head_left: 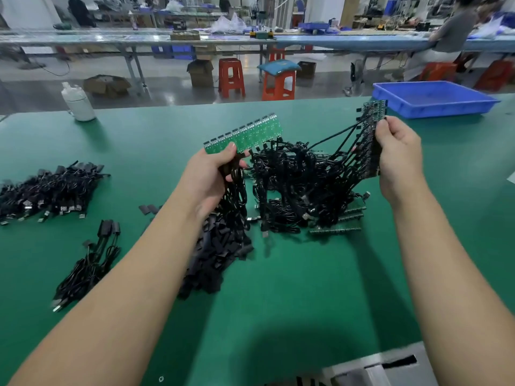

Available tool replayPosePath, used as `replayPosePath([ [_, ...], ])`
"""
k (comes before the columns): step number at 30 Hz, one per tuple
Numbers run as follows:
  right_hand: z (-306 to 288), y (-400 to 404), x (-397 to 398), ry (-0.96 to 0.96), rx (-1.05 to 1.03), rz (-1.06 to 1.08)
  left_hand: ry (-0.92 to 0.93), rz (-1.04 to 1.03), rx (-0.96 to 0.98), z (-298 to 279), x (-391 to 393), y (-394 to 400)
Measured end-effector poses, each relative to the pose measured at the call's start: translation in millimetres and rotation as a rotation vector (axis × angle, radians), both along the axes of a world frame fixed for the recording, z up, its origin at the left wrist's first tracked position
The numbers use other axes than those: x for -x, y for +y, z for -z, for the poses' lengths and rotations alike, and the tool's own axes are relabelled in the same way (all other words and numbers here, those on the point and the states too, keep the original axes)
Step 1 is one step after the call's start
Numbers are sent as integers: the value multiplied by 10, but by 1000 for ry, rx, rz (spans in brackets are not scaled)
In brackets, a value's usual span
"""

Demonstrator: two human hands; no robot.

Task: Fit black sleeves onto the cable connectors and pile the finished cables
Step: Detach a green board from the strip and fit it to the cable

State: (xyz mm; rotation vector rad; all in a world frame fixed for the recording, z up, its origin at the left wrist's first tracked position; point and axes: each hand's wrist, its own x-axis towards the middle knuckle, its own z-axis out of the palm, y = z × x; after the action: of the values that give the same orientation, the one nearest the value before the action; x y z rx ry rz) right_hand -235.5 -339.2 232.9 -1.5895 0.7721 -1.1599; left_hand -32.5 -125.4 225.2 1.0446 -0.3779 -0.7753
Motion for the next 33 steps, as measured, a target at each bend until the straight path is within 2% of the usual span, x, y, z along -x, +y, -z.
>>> replayPosePath([
  [3, 14, 80, -21, 42, 26, -176, -15, 80, 22, -21, 37, -17],
  [5, 35, 148, -61, 110, 87, -208, -15, 128, 34, -34, 61, -41],
  [9, 84, 207, -102, 174, 131, -333, -1, 112, 41, -40, 73, -84],
  [11, 100, 211, -93, 140, 91, -437, -51, 81, -9, -25, 73, -98],
  [14, 108, 204, -75, -22, -55, -586, -81, 79, -26, 0, 54, -70],
  [17, 101, 177, -63, -63, -102, -498, -22, 142, 38, -3, -4, 0],
  [22, 129, 104, -73, 133, 13, -204, 67, 185, 120, 16, -57, 21],
  [25, 153, 129, -103, 201, 89, -169, 43, 176, 133, 35, -49, -3],
  [28, 196, 209, -119, 169, -40, -399, 85, 201, 184, 34, 16, -53],
  [31, 233, 255, -90, 255, -104, -650, 116, 185, 208, 18, 74, -109],
  [33, 241, 270, -78, 289, -137, -738, 110, 171, 212, 22, 93, -141],
])
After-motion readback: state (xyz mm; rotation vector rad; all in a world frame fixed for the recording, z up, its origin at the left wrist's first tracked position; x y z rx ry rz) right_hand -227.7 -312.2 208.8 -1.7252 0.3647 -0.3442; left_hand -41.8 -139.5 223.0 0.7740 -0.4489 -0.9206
